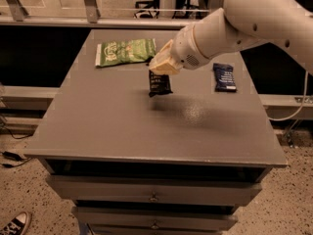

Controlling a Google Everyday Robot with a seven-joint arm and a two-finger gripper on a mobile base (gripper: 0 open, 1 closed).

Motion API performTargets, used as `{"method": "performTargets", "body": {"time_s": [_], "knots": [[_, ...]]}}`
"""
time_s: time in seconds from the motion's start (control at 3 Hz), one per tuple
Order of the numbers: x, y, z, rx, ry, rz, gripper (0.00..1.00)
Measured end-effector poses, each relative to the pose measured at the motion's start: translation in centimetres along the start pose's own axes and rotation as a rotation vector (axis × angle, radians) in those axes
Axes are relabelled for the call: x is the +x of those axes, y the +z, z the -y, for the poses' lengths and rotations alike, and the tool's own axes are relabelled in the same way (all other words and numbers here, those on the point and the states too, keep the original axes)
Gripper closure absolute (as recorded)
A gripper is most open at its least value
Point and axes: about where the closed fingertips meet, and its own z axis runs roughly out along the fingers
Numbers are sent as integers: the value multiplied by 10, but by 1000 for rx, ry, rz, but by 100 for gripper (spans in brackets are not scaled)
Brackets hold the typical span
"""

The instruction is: Move rxbar chocolate near green jalapeno chip bag

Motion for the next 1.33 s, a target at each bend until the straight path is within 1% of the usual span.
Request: {"method": "performTargets", "body": {"time_s": [0.33, 0.67, 1.0, 1.33], "knots": [[8, 8, 43, 90, 21, 41, 100], [20, 24, 78, 177, 54, 58, 100], [27, 34, 100, 230, 76, 68, 100], [37, 49, 123, 266, 108, 69, 100]]}}
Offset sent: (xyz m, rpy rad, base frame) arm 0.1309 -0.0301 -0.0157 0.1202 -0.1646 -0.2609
